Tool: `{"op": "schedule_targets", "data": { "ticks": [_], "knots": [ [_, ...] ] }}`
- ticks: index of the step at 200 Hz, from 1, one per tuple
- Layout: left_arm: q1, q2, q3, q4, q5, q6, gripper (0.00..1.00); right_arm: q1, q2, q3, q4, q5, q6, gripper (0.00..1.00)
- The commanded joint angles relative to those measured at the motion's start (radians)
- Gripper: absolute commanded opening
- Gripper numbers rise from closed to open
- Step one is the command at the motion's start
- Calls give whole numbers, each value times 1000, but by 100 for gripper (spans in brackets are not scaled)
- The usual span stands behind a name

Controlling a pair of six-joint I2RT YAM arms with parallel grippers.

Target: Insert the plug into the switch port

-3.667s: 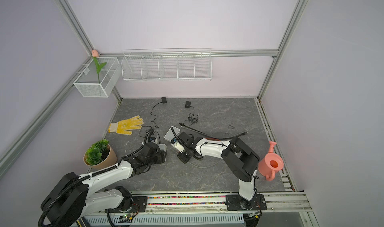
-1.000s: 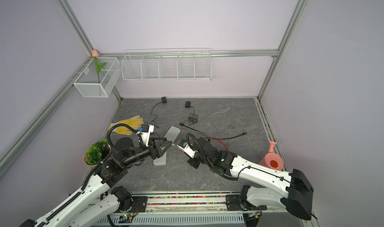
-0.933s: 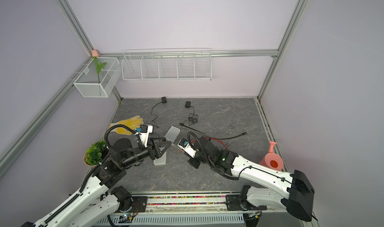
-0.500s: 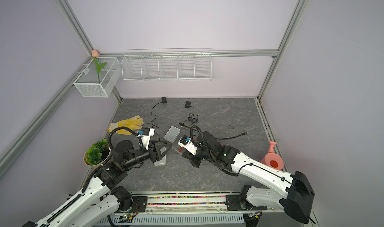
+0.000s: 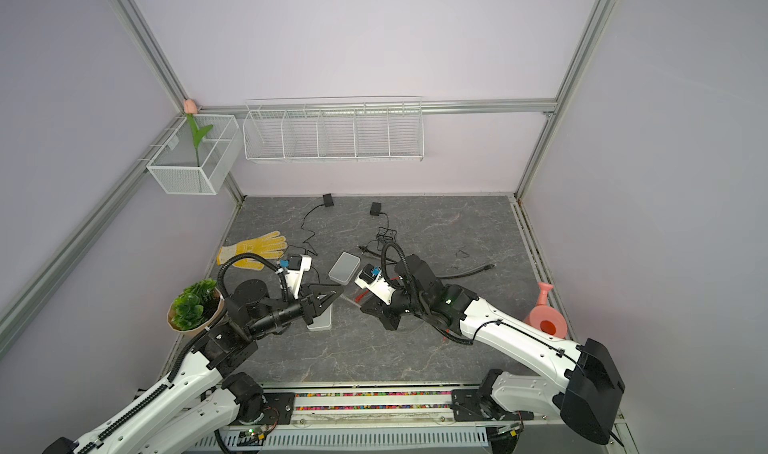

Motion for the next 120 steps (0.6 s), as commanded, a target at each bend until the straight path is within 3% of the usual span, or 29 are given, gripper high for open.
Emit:
{"op": "schedule_targets", "data": {
  "ticks": [1, 11, 26, 39, 67, 120],
  "knots": [
    [2, -10, -18, 4, -8, -1, 0, -8, 8, 29, 34, -43, 13, 7],
    [2, -9, -22, 10, -13, -11, 0, -9, 12, 36, 25, -36, 13, 10],
    [1, -3, -29, 30, -24, -37, 0, -7, 15, 53, 4, -6, 18, 29],
    [2, 10, -36, 40, -41, -71, 0, 13, -4, 71, -10, 52, 19, 38],
    [2, 29, -72, 98, -109, -201, 0, 153, -69, 74, 6, 386, -73, 43],
    [2, 32, -105, 167, -173, -348, 0, 191, 83, 135, 38, 454, -130, 43]
  ]
}}
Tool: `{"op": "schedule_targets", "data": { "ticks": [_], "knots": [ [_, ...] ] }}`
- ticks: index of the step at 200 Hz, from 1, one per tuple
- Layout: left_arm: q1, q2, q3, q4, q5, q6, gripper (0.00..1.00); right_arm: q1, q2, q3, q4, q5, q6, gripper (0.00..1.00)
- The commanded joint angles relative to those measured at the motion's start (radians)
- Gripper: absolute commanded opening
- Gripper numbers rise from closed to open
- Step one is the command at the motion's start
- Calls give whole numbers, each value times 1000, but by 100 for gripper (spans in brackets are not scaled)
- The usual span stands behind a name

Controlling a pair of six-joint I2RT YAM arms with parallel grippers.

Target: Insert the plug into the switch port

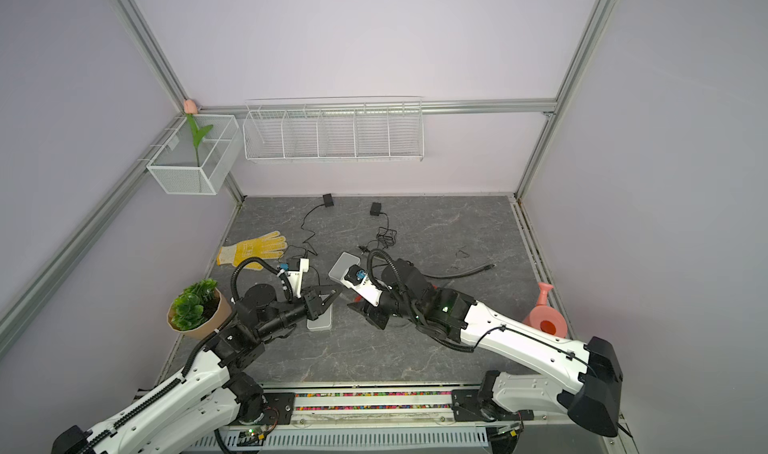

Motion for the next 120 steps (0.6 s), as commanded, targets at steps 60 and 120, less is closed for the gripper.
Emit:
{"op": "schedule_targets", "data": {
  "ticks": [60, 120],
  "knots": [
    [2, -27, -14, 37, -60, -90, 0, 14, 181, 72, 102, 61, -69, 37],
    [1, -61, -31, 28, -33, -65, 14, -33, 243, 108, 97, -35, -46, 7]
  ]
}}
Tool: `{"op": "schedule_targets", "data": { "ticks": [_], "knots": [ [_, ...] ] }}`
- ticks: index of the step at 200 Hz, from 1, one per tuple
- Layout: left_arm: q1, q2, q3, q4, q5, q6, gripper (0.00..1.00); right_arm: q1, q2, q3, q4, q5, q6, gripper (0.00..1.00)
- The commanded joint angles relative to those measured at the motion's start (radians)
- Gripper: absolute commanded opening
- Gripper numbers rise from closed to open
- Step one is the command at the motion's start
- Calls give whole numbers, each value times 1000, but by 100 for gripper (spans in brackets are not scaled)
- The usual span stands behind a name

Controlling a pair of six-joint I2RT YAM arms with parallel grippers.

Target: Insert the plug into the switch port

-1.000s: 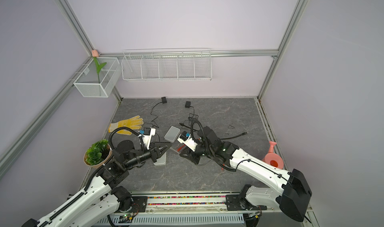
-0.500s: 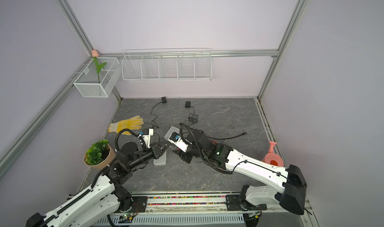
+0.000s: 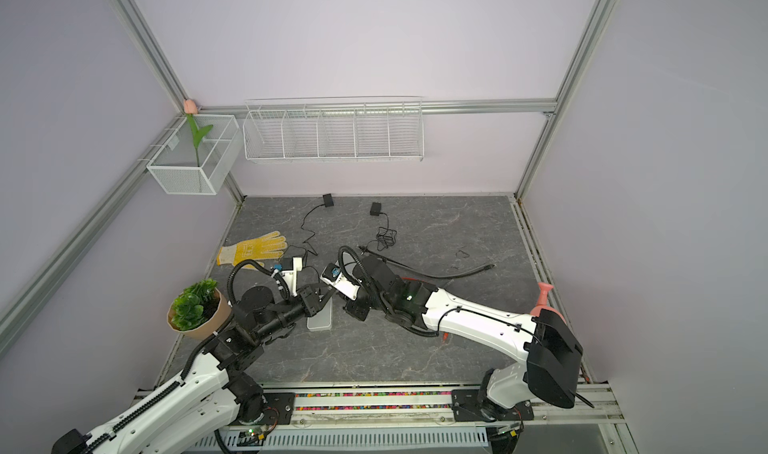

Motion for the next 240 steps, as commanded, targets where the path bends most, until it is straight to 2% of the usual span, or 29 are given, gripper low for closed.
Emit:
{"op": "schedule_targets", "data": {
  "ticks": [1, 10, 17, 27, 40, 51, 75, 89, 108, 142, 179, 240],
  "knots": [
    [-2, -34, -7, 3, 21, 16, 20, -40, 9, 16, 23, -78, 11, 7],
    [-1, -59, -2, -9, 30, 46, 50, -70, 5, 14, 8, -140, 27, 7],
    [-1, -90, 0, -26, 27, 69, 65, -101, 1, 14, -10, -211, 39, 6],
    [-1, -140, 9, -70, 4, 106, 79, -150, 3, 20, -44, -326, 51, 7],
    [0, -209, 17, -128, -33, 147, 84, -202, 14, 39, -99, -451, 57, 6],
    [1, -245, 22, -151, -32, 178, 79, -237, 27, 56, -143, -546, 49, 7],
    [2, -246, 50, -181, 26, 215, 66, -303, 77, 100, -233, -848, 12, 7],
    [2, -228, 63, -195, 45, 224, 65, -332, 116, 138, -302, -983, -20, 7],
    [2, -209, 61, -184, 58, 212, 65, -334, 164, 202, -434, -1070, -107, 6],
    [2, -146, 50, -121, 92, 171, 56, -334, 192, 235, -490, -1067, -137, 7],
    [1, -61, 33, 7, 143, 125, 37, -328, 196, 234, -486, -1053, -133, 6],
    [2, -20, 41, 47, 206, 104, 32, -330, 208, 237, -462, -1026, -110, 7]
  ]
}}
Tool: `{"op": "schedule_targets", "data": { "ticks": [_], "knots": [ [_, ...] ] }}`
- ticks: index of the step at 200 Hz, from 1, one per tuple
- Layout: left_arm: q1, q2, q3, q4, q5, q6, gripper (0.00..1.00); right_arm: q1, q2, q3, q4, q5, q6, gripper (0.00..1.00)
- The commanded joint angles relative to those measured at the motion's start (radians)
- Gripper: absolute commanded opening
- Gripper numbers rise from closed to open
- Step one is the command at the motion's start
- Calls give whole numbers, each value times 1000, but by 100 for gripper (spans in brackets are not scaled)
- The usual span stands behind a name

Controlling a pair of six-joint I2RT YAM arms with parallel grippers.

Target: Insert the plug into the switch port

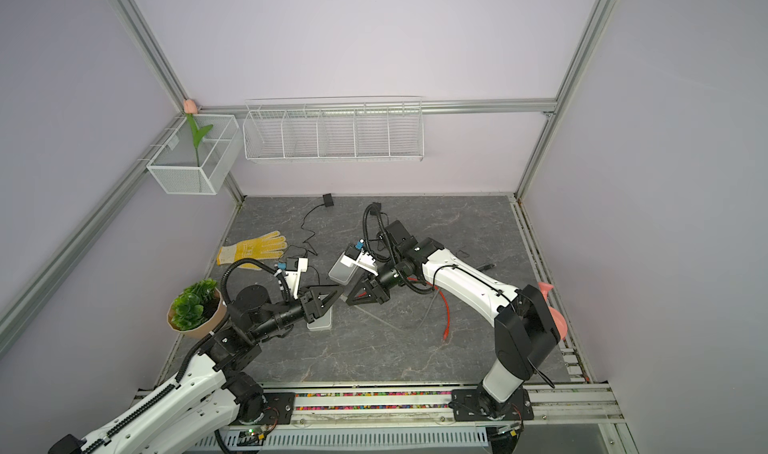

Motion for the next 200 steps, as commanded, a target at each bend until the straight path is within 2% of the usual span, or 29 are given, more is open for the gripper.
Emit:
{"op": "schedule_targets", "data": {
  "ticks": [1, 47, 79, 99, 115, 126, 133, 149, 161, 176, 189, 200],
  "knots": [
    [2, -5, 4, 51, 41, -20, 32, 3, 20, 20, -6, -15, -19, 6],
    [2, 31, -34, 122, 76, -62, 16, 1, 33, 40, 14, -14, -1, 6],
    [2, 25, -32, 89, 76, -48, 10, 2, 30, 42, 40, -11, 24, 7],
    [2, 13, -29, 70, 68, -40, 0, 3, 31, 40, 49, -3, 36, 7],
    [2, 6, -25, 46, 52, -33, 0, 4, 26, 37, 58, 28, 51, 10],
    [2, -3, -19, 13, 18, -27, 0, 8, 2, 19, 100, 120, 94, 25],
    [1, -9, -13, -16, -8, -21, 0, 23, -40, -5, 141, 252, 122, 32],
    [2, -22, -6, -58, -52, -19, 0, 84, -177, -116, 256, 544, 139, 35],
    [2, -28, -8, -63, -78, -30, 0, 127, -262, -183, 333, 702, 152, 40],
    [2, -26, -10, -63, -104, -46, 0, 197, -314, -208, 338, 886, 116, 43],
    [2, -25, -11, -63, -125, -58, 0, 245, -319, -215, 334, 981, 81, 43],
    [2, -26, -11, -59, -135, -64, 0, 267, -310, -215, 329, 1008, 61, 43]
  ]
}}
